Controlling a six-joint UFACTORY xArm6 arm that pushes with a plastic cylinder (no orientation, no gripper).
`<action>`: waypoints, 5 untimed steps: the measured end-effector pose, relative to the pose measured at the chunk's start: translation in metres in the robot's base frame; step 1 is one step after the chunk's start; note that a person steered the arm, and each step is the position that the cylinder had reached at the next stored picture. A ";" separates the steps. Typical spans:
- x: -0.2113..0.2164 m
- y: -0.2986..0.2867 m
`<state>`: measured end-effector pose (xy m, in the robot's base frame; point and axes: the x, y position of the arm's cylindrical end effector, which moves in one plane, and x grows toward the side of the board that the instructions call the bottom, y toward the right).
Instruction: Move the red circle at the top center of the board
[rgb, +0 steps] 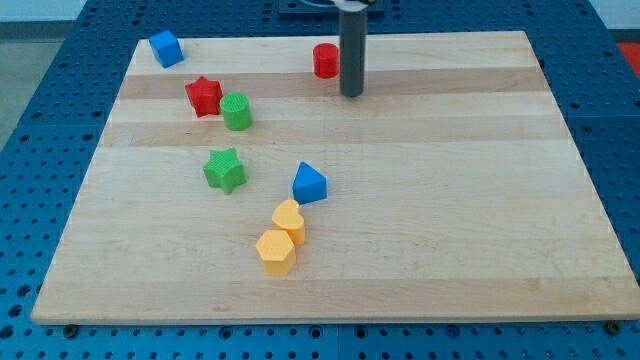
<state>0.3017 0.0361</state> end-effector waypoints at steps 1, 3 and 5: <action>-0.033 0.004; -0.040 -0.039; 0.007 -0.067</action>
<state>0.3090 -0.0313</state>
